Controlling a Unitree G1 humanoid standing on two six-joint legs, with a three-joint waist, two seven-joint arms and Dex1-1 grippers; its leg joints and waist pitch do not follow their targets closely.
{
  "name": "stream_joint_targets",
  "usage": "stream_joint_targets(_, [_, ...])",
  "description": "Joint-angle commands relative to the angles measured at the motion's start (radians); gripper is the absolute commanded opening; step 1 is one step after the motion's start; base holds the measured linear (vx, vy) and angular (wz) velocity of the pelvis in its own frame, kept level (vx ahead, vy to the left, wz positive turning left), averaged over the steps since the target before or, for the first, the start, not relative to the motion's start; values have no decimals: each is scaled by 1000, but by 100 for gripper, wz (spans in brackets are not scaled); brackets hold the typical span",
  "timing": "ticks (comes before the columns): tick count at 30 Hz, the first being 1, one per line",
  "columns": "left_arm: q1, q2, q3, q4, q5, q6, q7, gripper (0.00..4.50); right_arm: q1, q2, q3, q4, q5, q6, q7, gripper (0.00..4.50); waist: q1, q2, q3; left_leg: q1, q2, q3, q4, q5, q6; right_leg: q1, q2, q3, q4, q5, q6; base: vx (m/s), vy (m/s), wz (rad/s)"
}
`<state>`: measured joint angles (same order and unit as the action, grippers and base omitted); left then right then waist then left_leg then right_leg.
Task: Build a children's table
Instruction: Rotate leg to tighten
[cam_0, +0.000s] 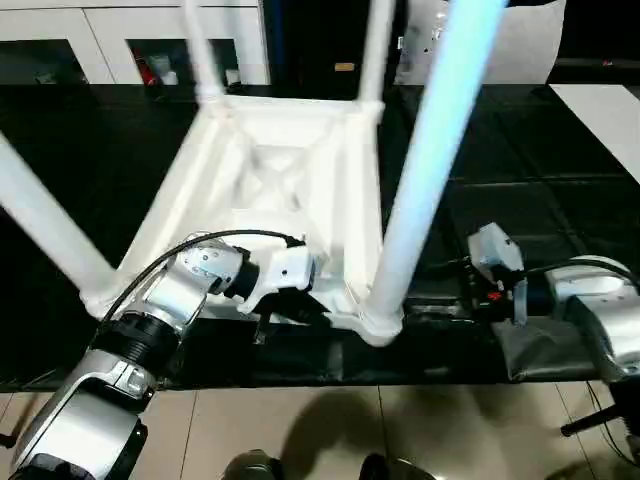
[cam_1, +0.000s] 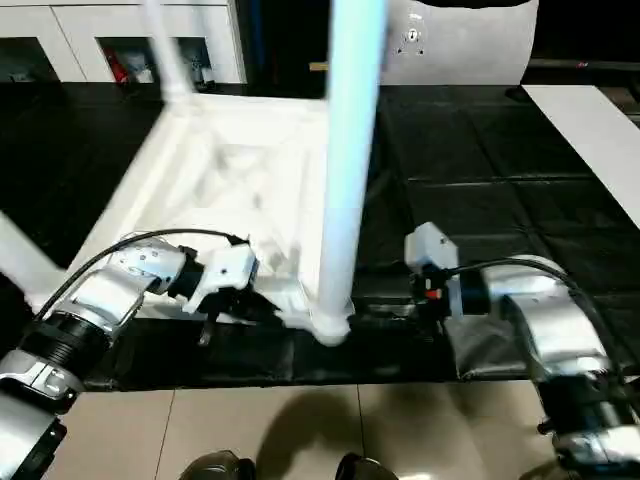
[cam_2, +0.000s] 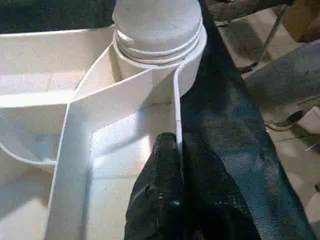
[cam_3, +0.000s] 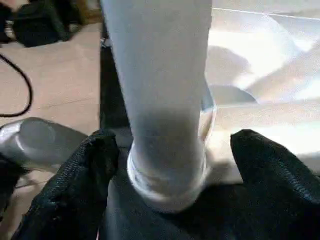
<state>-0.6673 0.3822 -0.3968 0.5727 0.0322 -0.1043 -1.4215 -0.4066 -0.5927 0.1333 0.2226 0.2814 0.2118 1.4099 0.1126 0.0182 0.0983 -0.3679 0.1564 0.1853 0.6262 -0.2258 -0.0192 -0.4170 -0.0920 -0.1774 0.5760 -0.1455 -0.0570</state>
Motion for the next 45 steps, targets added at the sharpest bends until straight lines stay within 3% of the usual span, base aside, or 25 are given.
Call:
stream_joint_targets(1, [-34,-16,-9,-39,-34,-41,-33,0,-16,4,16,15,10,-1,25,357,-6,-17,-90,7,96,-41,-72,-36,128,74,-101,88,-66,-293,-109,0,0,0])
stream_joint_targets(3, [-34,-18,-9,-38,-36,-41,-33,0,-22,8,24,29,10,10,35,351,-7,-19,-90,6,94,-39,-71,-33,131,75,-102,89,-65,-282,-114,0,0,0])
stream_joint_targets(4, [-34,-18,-9,-38,-36,-41,-34,0,-25,10,25,35,11,13,37,317,-6,-18,-90,4,93,-39,-71,-31,132,76,-102,89,-65,-283,-115,0,0,0])
stream_joint_targets(7, [-31,-15,-7,-35,-35,-46,-39,0,-35,11,27,52,10,10,49,316,-6,-19,-90,4,91,-38,-70,-32,132,76,-102,88,-67,-298,-105,0,0,0])
stream_joint_targets(8, [-31,-15,-5,-32,-34,-49,-40,0,-38,10,28,59,12,8,56,293,-7,-23,-89,4,91,-37,-71,-35,131,76,-101,87,-69,-308,-100,0,0,0])
stream_joint_targets(17, [-27,-19,8,-17,-38,-48,-35,0,-38,13,40,61,36,36,91,222,-6,-20,-92,4,91,-38,-69,-27,132,76,-99,86,-69,-314,-88,0,0,0])
stream_joint_targets(18, [-25,-18,9,-17,-39,-44,-33,0,-33,15,39,53,46,49,96,199,-6,-20,-92,4,91,-38,-69,-26,133,76,-99,86,-69,-313,-88,0,0,0])
stream_joint_targets(22, [-23,-21,13,-12,-36,-25,-19,0,-12,15,39,26,63,73,100,194,-3,-18,-94,4,92,-39,-69,-25,129,76,-100,86,-67,-303,-91,0,0,0])
stream_joint_targets(26, [-27,-42,22,-7,-31,23,25,0,30,45,13,-39,111,142,47,191,1,-16,-94,7,95,-39,-70,-26,123,76,-101,88,-69,-303,-91,0,0,0])
stream_joint_targets(28, [-34,-69,32,-9,-35,88,66,0,38,102,-16,-70,119,236,-102,191,-2,-16,-88,9,96,-41,-74,-42,108,73,-100,85,-76,-336,-85,0,0,0])
stream_joint_targets(29, [-39,-80,35,-6,-30,116,93,0,33,127,-23,-64,103,268,-174,191,-6,-15,-87,9,94,-41,-75,-51,99,74,-99,84,-78,-353,-82,0,0,0])
stream_joint_targets(30, [-51,-105,41,9,-17,142,150,0,19,180,-39,-45,57,289,-310,191,-13,-16,-82,14,86,-40,-77,-85,71,71,-99,78,-94,-428,-56,0,0,0])
stream_joint_targets(31, [-51,-106,42,10,-17,143,153,0,19,183,-40,-45,55,290,-316,191,-17,-18,-80,16,80,-39,-77,-100,57,72,-99,75,-102,-468,-41,0,0,0])
stream_joint_targets(32, [-60,-124,47,22,-5,166,199,0,10,215,-50,-37,32,305,-391,191,-28,-19,-75,15,68,-40,-75,-128,37,76,-99,67,-114,-544,-2,0,0,0])
stream_joint_targets(33, [-74,-156,57,41,6,202,269,0,-7,265,-66,-27,-11,348,-516,191,-42,-18,-69,17,67,-44,-75,-156,24,76,-96,54,-130,-612,39,0,0,0])
stream_joint_targets(34, [-75,-159,58,43,7,205,274,0,-8,268,-67,-26,-15,351,-526,191,-61,-15,-68,26,63,-44,-69,-179,9,72,-92,45,-145,-644,68,0,0,0])
stream_joint_targets(35, [-87,-190,70,57,9,240,333,0,-29,328,-93,-15,-67,396,-681,191,-71,-14,-69,25,63,-48,-69,-192,8,76,-93,38,-147,-647,74,0,0,0])
stream_joint_targets(36, [-96,-210,79,66,9,262,372,0,-37,354,-107,-13,-85,409,-746,191,-94,-12,-72,5,74,-60,-74,-197,1,94,-93,29,-139,-613,82,0,0,0])
stream_joint_targets(37, [-102,-224,85,73,9,277,399,0,-42,372,-118,-12,-92,420,-787,191,-106,3,-79,10,91,-70,-79,-214,3,96,-98,25,-140,-570,80,0,0,0])
stream_joint_targets(39, [-110,-243,94,80,12,300,435,0,-47,392,-126,-18,-101,435,-834,191,-120,6,-82,12,107,-75,-84,-216,17,96,-109,34,-129,-446,36,0,0,0])
stream_joint_targets(40, [-122,-267,107,94,17,313,481,0,-53,415,-134,-23,-110,451,-888,191,-122,2,-81,18,100,-66,-83,-203,19,86,-110,42,-127,-404,3,0,0,0])
stream_joint_targets(42, [-156,-327,134,135,30,326,604,0,-60,475,-148,-39,-123,437,-987,191,-121,-4,-80,20,80,-55,-78,-176,19,83,-108,44,-129,-428,-25,0,0,0])
stream_joint_targets(43, [-162,-337,137,141,34,328,624,0,-57,485,-149,-44,-123,423,-995,226,-115,-7,-83,17,75,-53,-78,-145,31,87,-106,45,-128,-427,-24,0,0,0])
stream_joint_targets(45, [-168,-348,138,145,43,326,642,0,-54,500,-150,-49,-128,378,-998,263,-107,-3,-88,10,87,-58,-79,-83,68,91,-107,52,-111,-342,-42,0,0,0])
